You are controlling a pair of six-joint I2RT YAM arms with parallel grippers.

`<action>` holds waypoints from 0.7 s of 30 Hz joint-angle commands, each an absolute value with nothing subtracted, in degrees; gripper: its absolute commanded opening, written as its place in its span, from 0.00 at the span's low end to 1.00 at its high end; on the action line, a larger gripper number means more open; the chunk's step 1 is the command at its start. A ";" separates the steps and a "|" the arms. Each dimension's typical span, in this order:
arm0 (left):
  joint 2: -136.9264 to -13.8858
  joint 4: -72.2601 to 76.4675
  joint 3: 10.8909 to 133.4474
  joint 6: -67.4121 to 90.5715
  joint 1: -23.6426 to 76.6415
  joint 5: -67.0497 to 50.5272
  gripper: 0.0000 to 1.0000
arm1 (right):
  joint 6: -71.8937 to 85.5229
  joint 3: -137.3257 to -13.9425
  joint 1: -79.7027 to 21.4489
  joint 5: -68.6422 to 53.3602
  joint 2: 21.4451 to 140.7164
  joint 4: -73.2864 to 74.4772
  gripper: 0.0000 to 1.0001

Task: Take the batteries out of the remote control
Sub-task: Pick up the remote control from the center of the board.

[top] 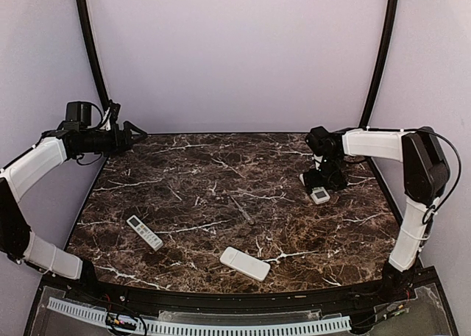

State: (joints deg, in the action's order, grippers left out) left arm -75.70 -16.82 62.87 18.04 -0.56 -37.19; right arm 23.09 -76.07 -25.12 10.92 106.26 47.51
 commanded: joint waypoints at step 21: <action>-73.03 -20.50 65.44 16.26 0.75 -36.46 0.94 | 17.84 -75.05 -21.18 6.36 112.02 41.21 0.73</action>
State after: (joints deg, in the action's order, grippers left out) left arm -75.55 -18.15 63.51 17.65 -0.34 -36.93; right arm 20.08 -76.01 -21.56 7.86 111.77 43.20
